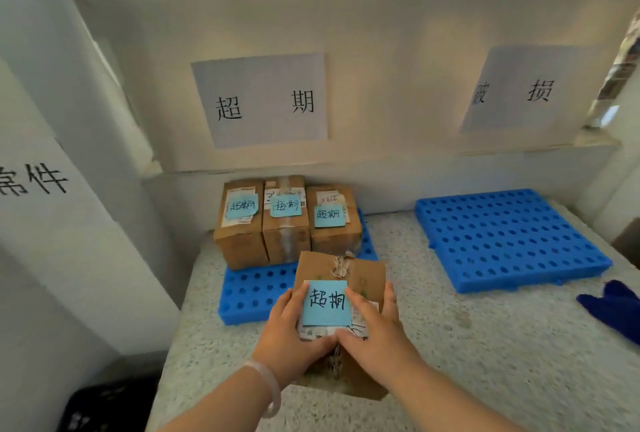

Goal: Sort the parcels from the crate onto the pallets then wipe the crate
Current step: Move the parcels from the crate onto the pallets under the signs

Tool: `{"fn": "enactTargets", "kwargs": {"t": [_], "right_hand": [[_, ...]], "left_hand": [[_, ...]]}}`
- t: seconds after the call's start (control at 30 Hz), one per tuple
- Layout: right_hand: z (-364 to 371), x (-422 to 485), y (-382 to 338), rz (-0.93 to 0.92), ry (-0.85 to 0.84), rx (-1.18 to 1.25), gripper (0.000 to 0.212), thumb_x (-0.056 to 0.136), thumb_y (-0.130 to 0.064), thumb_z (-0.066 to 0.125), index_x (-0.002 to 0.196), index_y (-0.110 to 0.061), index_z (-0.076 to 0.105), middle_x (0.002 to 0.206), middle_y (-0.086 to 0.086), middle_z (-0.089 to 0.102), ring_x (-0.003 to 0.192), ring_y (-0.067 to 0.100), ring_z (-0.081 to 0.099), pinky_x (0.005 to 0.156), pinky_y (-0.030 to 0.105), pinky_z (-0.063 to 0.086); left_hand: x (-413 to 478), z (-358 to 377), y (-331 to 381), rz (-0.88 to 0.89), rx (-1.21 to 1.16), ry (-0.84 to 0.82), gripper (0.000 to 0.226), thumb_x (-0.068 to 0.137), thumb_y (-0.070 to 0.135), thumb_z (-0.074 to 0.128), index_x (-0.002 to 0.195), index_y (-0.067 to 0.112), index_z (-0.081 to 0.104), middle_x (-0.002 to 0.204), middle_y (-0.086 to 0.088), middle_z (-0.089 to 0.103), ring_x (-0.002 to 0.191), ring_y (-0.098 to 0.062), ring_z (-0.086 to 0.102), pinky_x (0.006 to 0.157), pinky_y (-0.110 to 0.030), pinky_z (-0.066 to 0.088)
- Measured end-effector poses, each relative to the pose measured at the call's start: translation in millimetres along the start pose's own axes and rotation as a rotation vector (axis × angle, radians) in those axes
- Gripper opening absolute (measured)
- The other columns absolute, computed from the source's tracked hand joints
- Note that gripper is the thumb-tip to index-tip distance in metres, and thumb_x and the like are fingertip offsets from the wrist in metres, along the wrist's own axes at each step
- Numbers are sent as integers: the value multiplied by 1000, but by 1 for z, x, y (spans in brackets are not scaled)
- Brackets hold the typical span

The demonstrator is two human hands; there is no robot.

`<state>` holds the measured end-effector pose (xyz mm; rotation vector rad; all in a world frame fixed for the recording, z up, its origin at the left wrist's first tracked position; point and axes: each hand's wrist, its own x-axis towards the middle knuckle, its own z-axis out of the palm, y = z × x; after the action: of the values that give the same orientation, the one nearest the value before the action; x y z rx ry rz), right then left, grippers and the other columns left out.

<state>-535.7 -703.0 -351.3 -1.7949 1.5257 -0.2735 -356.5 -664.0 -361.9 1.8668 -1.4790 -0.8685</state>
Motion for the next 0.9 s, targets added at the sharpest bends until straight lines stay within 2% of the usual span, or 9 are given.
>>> {"fn": "enactTargets", "kwargs": {"t": [0.2, 0.4, 0.53, 0.77, 0.9], "right_hand": [[11, 30, -33, -15, -5, -16, 72, 88, -52, 62, 146, -58, 20, 157, -9, -31, 149, 22, 13, 116, 37, 29], [-40, 70, -45, -58, 103, -28, 72, 85, -52, 66, 143, -60, 25, 157, -16, -26, 148, 25, 13, 117, 42, 29], [-81, 105, -52, -68, 141, -45, 71, 86, -48, 67, 144, -59, 28, 159, -11, -24, 150, 26, 8, 117, 40, 24], [-123, 179, -65, -51, 75, -76, 71, 88, -42, 68, 145, -56, 29, 160, -6, -23, 150, 26, 4, 119, 39, 20], [-126, 219, -70, -48, 16, -109, 71, 87, -44, 68, 145, -57, 27, 160, -8, -23, 149, 26, 12, 118, 40, 26]], "left_hand": [[25, -29, -19, -8, -21, 15, 102, 69, 60, 77, 148, 49, 13, 157, 8, 18, 143, -12, 22, 119, -37, 26], [76, -39, 23, 65, -45, 26, 103, 71, 59, 76, 150, 48, 12, 159, 11, 13, 146, -14, 17, 119, -37, 25], [124, -45, 51, 100, -19, -27, 105, 73, 59, 75, 152, 45, 9, 160, 10, 10, 148, -17, 15, 119, -43, 27], [197, -49, 74, 48, 10, -66, 107, 75, 54, 76, 155, 38, 6, 155, 6, 11, 138, -18, 31, 115, -35, 34], [228, -51, 70, -13, 78, -59, 104, 78, 58, 71, 155, 36, 6, 159, 3, 11, 144, -20, 23, 118, -38, 27]]}}
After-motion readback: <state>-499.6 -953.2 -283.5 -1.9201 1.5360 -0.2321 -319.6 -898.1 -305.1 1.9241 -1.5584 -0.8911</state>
